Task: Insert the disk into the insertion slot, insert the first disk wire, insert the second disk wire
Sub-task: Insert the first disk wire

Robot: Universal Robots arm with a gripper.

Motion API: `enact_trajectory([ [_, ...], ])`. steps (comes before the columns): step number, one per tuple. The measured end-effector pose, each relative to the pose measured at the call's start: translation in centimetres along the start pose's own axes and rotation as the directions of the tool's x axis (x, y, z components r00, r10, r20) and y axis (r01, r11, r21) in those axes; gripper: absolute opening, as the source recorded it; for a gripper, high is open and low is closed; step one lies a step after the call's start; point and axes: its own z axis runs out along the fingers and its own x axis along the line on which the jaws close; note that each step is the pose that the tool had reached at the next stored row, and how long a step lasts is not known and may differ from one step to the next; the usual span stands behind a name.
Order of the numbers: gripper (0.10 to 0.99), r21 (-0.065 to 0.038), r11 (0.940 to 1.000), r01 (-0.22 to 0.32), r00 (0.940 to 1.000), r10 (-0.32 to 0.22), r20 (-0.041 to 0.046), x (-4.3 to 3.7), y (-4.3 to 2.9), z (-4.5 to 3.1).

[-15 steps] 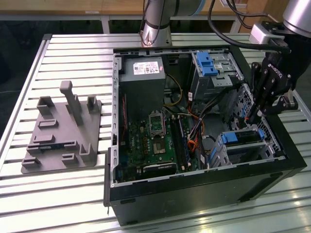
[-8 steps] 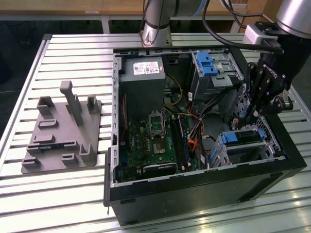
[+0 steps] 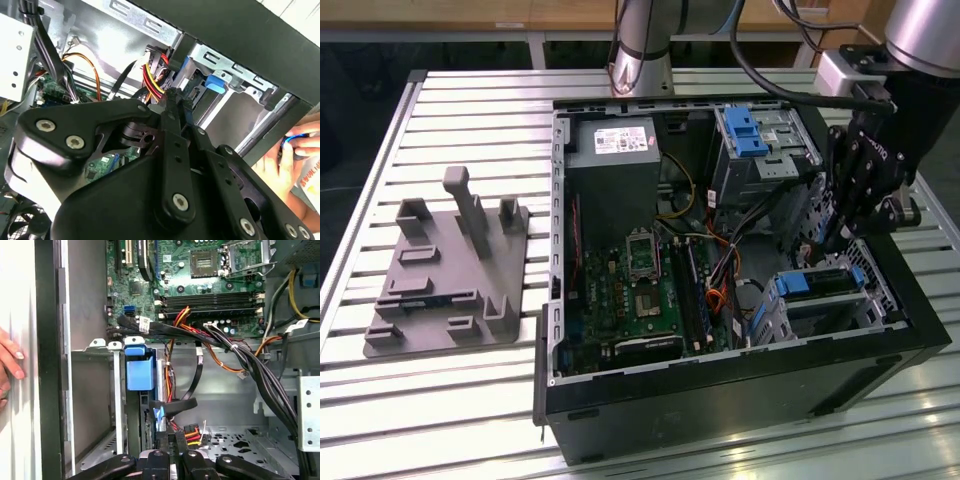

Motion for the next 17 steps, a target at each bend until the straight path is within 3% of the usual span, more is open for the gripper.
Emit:
enact_trajectory([
  [3, 0.169, 0.000, 1.0000, 0.000, 0.9988, 0.000, 0.0481, 0.21, -0.01, 0.02],
  [5, 0.169, 0.000, 1.0000, 0.001, 0.9979, -0.001, 0.0643, 0.46, -0.01, 0.03],
  [17, 0.169, 0.000, 1.0000, 0.001, 0.9978, -0.001, 0.0665, 0.73, -0.03, 0.07],
])
